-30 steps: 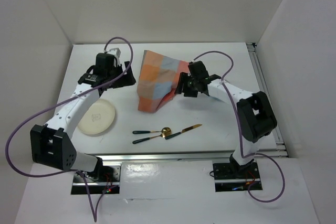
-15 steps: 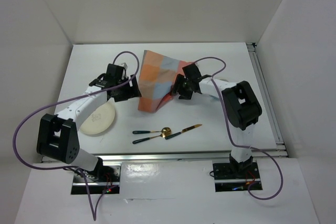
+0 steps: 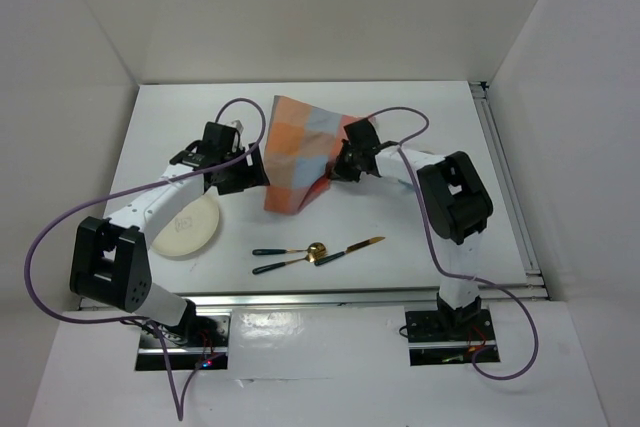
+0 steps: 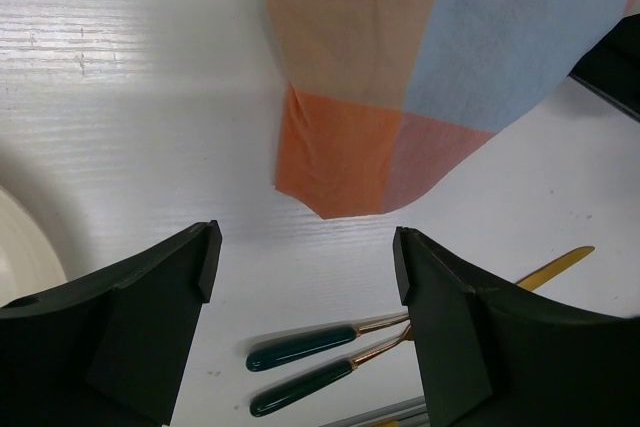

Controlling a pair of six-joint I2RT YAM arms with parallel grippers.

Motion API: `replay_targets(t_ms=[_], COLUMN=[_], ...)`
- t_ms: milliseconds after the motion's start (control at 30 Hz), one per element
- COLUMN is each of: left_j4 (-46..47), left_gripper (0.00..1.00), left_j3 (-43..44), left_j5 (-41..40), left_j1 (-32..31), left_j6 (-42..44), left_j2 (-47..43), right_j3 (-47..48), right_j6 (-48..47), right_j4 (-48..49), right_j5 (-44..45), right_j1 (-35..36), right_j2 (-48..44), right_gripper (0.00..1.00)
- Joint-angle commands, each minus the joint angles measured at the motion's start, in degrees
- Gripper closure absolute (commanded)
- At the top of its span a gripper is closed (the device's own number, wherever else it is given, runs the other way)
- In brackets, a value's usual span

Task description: Set the dinner table for one person

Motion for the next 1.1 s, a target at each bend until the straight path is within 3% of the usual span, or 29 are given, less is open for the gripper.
replay_targets(t_ms=[0,367,633,733,900,1067], left_j4=[0.61,-0.2,10.7,13.95,21.32,28.19], left_gripper=[0.13,0.13,0.08,0.08,0.1,0.18], left_j3=[-0.52,2.99,-7.8,-12.19,-19.32,-26.44], left_j5=[0.14,3.11,11.12,12.01,7.19,0.41], left_j1=[-0.27,-0.27,-0.27,-1.75,-4.83,-8.08], left_j6=[1.35,4.87,0.22,-4.87,-21.18,-36.95], left_j2=[-0.68,-2.96,-11.58,-12.72,-15.09,-16.42], right_j3=[5.81,23.04,33.51,33.51,34.04,34.65], right_j6=[-2.51,-9.98,-11.83,-11.31,-11.3,-11.3], right_j4=[-1.81,-10.25,-13.5,-12.89,-12.89,-12.36], right_j5=[4.2,4.21,2.02,0.61,-0.53,-0.54], right_j1=[1.68,3.45,2.84,2.22,2.21,1.69], right_j2=[-4.54,-11.66,-7.01,-6.48,-5.86,-5.34], right_gripper=[1.0,1.0,1.0,1.0,1.0,1.0])
